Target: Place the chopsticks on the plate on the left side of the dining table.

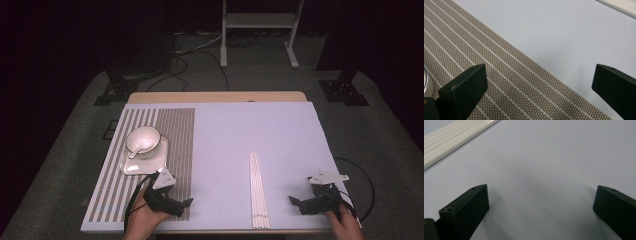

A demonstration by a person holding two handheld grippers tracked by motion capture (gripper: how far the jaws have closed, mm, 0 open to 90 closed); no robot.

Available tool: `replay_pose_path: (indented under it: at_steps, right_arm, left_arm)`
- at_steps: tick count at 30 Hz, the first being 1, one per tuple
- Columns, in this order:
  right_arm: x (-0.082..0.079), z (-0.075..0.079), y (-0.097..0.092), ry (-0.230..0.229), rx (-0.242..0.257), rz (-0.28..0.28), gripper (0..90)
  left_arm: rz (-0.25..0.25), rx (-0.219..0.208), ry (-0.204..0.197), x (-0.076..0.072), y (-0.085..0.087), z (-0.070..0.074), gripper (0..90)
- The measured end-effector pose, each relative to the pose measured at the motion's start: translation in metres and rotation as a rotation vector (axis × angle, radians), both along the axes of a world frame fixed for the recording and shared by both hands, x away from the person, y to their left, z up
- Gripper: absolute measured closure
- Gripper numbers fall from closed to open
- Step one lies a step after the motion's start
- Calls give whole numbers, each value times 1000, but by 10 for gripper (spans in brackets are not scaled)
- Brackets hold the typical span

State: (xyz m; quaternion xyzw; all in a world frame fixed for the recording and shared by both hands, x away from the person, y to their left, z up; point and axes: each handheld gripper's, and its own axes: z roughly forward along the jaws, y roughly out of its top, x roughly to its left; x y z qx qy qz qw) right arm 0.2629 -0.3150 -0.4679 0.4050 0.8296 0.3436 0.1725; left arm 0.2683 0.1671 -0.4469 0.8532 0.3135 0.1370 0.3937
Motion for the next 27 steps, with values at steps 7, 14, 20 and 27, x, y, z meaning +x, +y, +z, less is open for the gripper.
replay_pose_path:
  at_steps: [7, 14, 20, 27]
  right_arm:
    - [0, 0, 0, 1, 1, -1, 0]
    - [0, 0, 0, 1, 1, -1, 0]
    - [0, 0, 0, 1, 0, -1, 0]
    - [0, 0, 0, 1, 0, -1, 0]
  left_arm:
    - [-15, 1, -12, 0, -11, 3, 0]
    - [-36, 3, -22, 2, -22, 6, 0]
    - [-46, -4, -22, 4, -29, 6, 0]
    - [-60, -15, -18, 5, -34, 7, 0]
